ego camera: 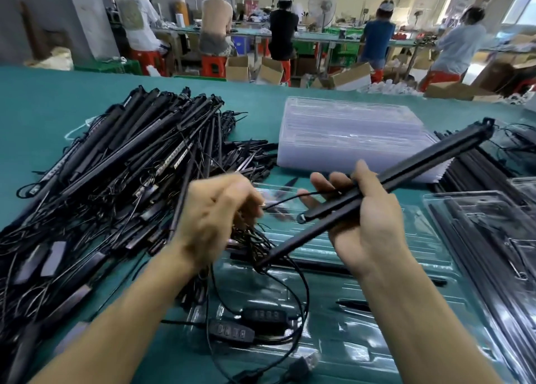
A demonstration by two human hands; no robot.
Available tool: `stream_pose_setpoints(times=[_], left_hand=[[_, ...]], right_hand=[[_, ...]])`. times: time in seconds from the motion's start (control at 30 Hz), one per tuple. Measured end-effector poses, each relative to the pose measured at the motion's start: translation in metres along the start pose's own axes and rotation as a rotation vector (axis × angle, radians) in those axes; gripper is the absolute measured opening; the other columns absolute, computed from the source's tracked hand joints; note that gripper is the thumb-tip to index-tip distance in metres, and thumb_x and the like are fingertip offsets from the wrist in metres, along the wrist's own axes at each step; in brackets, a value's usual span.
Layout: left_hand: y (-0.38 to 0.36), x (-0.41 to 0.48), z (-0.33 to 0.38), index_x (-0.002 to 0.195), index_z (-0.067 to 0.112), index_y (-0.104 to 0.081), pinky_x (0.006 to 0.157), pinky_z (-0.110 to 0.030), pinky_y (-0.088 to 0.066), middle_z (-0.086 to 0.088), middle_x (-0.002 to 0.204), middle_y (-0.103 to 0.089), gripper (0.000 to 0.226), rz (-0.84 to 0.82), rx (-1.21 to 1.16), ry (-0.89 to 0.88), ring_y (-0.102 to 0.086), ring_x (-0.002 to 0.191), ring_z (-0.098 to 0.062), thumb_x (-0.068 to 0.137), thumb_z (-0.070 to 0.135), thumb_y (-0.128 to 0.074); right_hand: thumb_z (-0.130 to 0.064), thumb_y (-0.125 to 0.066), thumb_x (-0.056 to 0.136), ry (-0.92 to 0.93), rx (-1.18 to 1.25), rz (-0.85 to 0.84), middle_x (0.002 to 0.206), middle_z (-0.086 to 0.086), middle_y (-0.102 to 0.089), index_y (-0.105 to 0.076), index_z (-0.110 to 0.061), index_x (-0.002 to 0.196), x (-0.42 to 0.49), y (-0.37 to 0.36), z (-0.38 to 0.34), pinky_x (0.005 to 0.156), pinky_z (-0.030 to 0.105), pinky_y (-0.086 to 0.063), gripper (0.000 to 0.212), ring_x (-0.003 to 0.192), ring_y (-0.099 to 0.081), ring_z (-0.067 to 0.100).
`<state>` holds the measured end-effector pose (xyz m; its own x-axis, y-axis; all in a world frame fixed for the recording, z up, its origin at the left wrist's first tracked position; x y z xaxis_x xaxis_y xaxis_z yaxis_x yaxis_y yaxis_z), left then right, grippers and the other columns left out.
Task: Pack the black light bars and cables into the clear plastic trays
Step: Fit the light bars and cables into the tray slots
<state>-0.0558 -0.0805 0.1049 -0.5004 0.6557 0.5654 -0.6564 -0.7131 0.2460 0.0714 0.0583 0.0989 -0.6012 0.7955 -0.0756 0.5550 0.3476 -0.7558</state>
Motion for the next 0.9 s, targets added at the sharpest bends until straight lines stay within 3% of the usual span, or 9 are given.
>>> stream_pose_setpoints(times=[0.07, 0.2, 0.27, 0.4, 0.53, 0.67, 0.73, 0.83, 0.9], left_hand=[[0.022, 0.010, -0.012, 0.084, 0.022, -0.067, 0.056, -0.022, -0.052, 0.003, 0.077, -0.070, 0.016, 0.171, 0.126, 0.111, -0.065, 0.070, -0.010, 0.093, 0.023, -0.053], [0.035, 0.010, -0.036, 0.087, 0.035, -0.069, 0.061, -0.005, -0.040, 0.019, 0.079, -0.069, 0.020, 0.026, 0.509, 0.288, -0.061, 0.072, 0.007, 0.089, 0.015, -0.064], [0.036, 0.004, -0.037, 0.081, 0.032, -0.072, 0.066, -0.012, -0.044, 0.016, 0.075, -0.070, 0.012, -0.019, 0.465, 0.291, -0.062, 0.071, 0.002, 0.088, 0.026, -0.065], [0.027, 0.000, -0.029, 0.084, 0.036, -0.076, 0.081, -0.028, -0.048, 0.011, 0.086, -0.074, 0.043, -0.332, 0.318, 0.323, -0.067, 0.086, -0.005, 0.079, 0.065, -0.045], [0.028, -0.008, -0.026, 0.089, 0.041, -0.069, 0.081, -0.016, -0.045, 0.016, 0.089, -0.066, 0.055, -0.503, 0.596, 0.260, -0.060, 0.091, -0.001, 0.056, 0.084, -0.061], [0.027, -0.011, -0.021, 0.080, 0.030, -0.063, 0.078, -0.034, -0.044, 0.016, 0.078, -0.057, 0.036, -0.406, 0.744, 0.100, -0.051, 0.083, -0.001, 0.066, 0.059, -0.080], [0.027, -0.010, -0.014, 0.075, 0.027, -0.060, 0.075, -0.038, -0.047, 0.015, 0.074, -0.058, 0.031, -0.328, 0.739, 0.017, -0.052, 0.079, -0.003, 0.073, 0.053, -0.075], [0.035, -0.010, -0.007, 0.071, 0.027, -0.063, 0.064, -0.038, -0.052, 0.013, 0.072, -0.060, 0.036, -0.278, 0.627, 0.030, -0.057, 0.070, -0.006, 0.066, 0.063, -0.069], [0.036, -0.007, -0.003, 0.072, 0.031, -0.069, 0.061, -0.038, -0.054, 0.013, 0.074, -0.063, 0.028, -0.279, 0.555, 0.014, -0.060, 0.068, -0.007, 0.064, 0.058, -0.072]], right_hand=[[-0.028, -0.052, 0.100, 0.005, 0.047, 0.010, 0.050, 0.002, -0.049, -0.045, -0.015, 0.081, -0.005, 0.008, -0.001, 0.057, 0.045, -0.058, 0.024, 0.047, -0.060, 0.021], [-0.034, -0.056, 0.096, -0.042, 0.067, -0.043, 0.050, -0.001, -0.043, -0.046, -0.016, 0.079, -0.013, 0.019, 0.002, 0.059, 0.041, -0.056, 0.026, 0.042, -0.050, 0.018], [-0.034, -0.056, 0.096, -0.021, 0.059, -0.046, 0.050, -0.001, -0.044, -0.046, -0.017, 0.080, -0.012, 0.022, -0.001, 0.060, 0.042, -0.057, 0.025, 0.043, -0.051, 0.017], [-0.034, -0.053, 0.098, 0.035, 0.067, -0.049, 0.053, -0.001, -0.047, -0.048, -0.017, 0.078, -0.004, 0.025, -0.008, 0.063, 0.044, -0.058, 0.026, 0.048, -0.054, 0.018], [-0.031, -0.052, 0.100, 0.080, 0.081, 0.018, 0.053, -0.001, -0.046, -0.047, -0.017, 0.076, 0.008, 0.031, -0.015, 0.063, 0.044, -0.059, 0.028, 0.047, -0.053, 0.016], [-0.029, -0.052, 0.100, 0.043, 0.125, 0.063, 0.052, -0.002, -0.044, -0.045, -0.017, 0.076, 0.020, 0.035, -0.012, 0.063, 0.043, -0.059, 0.028, 0.044, -0.049, 0.013], [-0.025, -0.054, 0.100, -0.018, 0.100, 0.104, 0.051, -0.002, -0.041, -0.043, -0.018, 0.079, 0.026, 0.036, -0.004, 0.059, 0.039, -0.058, 0.025, 0.041, -0.045, 0.013], [-0.018, -0.062, 0.094, -0.193, -0.130, 0.104, 0.052, -0.002, -0.042, -0.042, -0.019, 0.084, 0.028, 0.035, 0.007, 0.043, 0.021, -0.045, 0.022, 0.035, -0.035, 0.008], [-0.016, -0.070, 0.084, -0.395, -0.343, -0.036, 0.061, 0.004, -0.056, -0.048, -0.018, 0.089, 0.020, 0.026, 0.017, 0.034, 0.015, -0.036, 0.023, 0.031, -0.030, 0.003]])
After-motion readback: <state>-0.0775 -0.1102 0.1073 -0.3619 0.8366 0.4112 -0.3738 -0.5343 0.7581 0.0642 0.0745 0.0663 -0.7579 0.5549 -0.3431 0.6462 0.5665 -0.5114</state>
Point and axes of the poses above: each hand's wrist, its own x-axis towards the middle knuckle, its own y-axis out of the back of the hand, z = x × y, the point moved 5 cm from there along x, towards the middle knuckle
